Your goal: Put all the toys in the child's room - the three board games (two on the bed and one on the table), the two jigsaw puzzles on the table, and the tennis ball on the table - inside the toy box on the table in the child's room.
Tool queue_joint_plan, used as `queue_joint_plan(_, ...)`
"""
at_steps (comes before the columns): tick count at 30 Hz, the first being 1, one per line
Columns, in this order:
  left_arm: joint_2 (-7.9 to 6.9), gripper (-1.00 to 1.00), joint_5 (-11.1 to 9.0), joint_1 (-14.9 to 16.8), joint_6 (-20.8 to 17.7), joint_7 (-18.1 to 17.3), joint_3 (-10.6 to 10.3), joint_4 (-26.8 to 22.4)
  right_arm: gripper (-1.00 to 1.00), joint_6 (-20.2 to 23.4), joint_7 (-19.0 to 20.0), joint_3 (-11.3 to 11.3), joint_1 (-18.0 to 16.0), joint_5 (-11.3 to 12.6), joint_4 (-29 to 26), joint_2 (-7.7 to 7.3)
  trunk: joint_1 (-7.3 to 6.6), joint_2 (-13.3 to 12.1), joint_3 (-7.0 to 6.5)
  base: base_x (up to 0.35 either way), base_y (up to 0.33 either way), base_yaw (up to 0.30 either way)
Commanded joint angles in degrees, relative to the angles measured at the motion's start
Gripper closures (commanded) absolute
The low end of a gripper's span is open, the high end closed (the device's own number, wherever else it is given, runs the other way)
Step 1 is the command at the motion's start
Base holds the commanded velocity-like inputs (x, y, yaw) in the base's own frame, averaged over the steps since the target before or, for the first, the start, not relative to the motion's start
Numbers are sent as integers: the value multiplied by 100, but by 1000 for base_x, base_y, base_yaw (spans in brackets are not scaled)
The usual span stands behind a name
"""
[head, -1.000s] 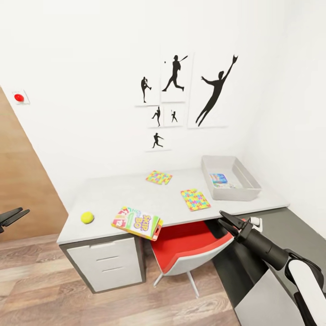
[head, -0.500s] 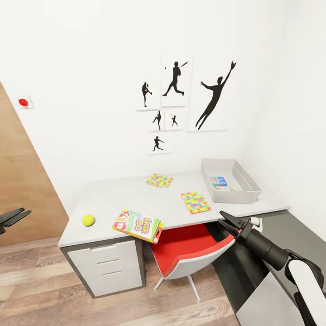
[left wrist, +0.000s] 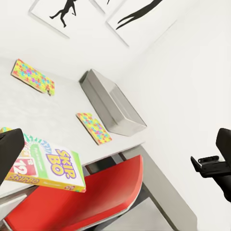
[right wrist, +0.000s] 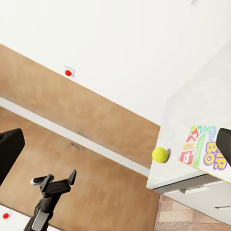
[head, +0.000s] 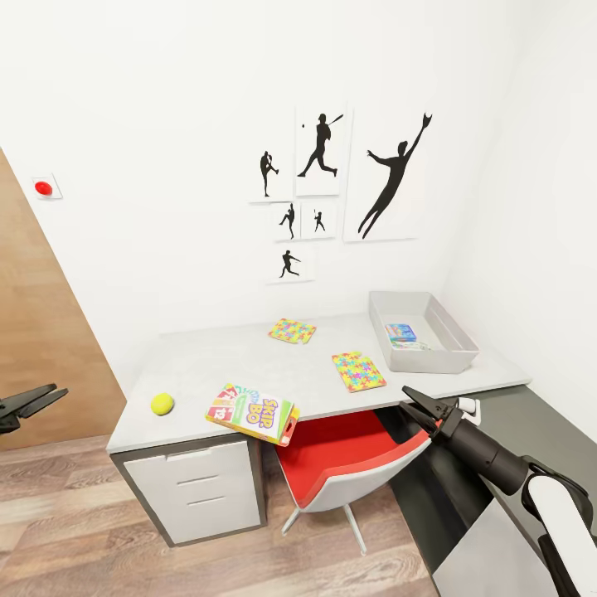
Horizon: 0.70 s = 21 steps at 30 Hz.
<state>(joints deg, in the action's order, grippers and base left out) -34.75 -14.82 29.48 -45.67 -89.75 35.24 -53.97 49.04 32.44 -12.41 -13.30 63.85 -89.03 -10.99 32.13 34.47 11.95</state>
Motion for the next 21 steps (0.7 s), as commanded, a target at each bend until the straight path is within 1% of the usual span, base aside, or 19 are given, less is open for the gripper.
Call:
queue_joint_plan(1,22,-100,6,5,-80,-25,-28,0,-100,36,9,-7,-5,5,0,0,2,8,9,0,0,0)
queue_joint_plan(3,81,-100,9,9,-123,37,-109,0,-100,36,8,-7,-6,5,0,0,2,8,9,0,0,0)
queue_joint_plan(5,180,-100,9,12,-191,199,-259,-3,-100,36,8,-7,-6,5,0,0,2,8,9,0,0,0)
queue_joint_plan(6,203,-100,8,12,-210,244,-297,-4,-100,36,8,-7,-6,5,0,0,2,8,9,0,0,0)
queue_joint_plan(8,304,-100,2,17,-308,451,-437,-7,-100,36,12,-12,-6,5,0,0,2,8,9,0,0,0)
queue_joint_plan(10,368,-100,0,24,-366,572,-490,-9,-100,38,14,-20,-6,5,0,-3,2,8,9,0,0,0)
queue_joint_plan(11,441,-100,-3,35,-414,710,-528,-12,-100,40,15,-40,-6,5,0,-5,2,8,9,0,0,0)
queue_joint_plan(13,524,-100,-8,45,-457,870,-553,-14,-100,42,15,-69,-6,6,0,-4,2,8,9,0,0,0)
queue_joint_plan(14,621,-100,-13,57,-494,1048,-569,-20,-100,43,16,-99,-6,6,0,-4,2,8,9,0,0,0)
queue_joint_plan(15,675,-100,-15,63,-512,1139,-576,-23,-100,43,16,-111,-6,5,0,-3,2,8,9,0,0,0)
queue_joint_plan(16,790,-100,-17,72,-544,1327,-587,-30,-100,44,16,-127,-6,7,0,-4,2,8,9,0,0,0)
queue_joint_plan(17,850,-100,-18,76,-559,1421,-591,-33,-100,44,16,-133,-6,6,0,-3,2,8,9,0,0,0)
queue_joint_plan(18,972,-100,-19,84,-586,1598,-596,-40,-100,44,16,-142,-6,7,0,-2,2,8,9,0,0,0)
queue_joint_plan(19,1035,-100,-20,87,-596,1679,-598,-42,-100,44,16,-145,-6,7,0,-1,2,8,9,0,0,0)
queue_joint_plan(21,1279,-100,-21,96,-620,1958,-603,-53,-100,44,16,-152,-6,7,0,0,2,8,9,0,0,0)
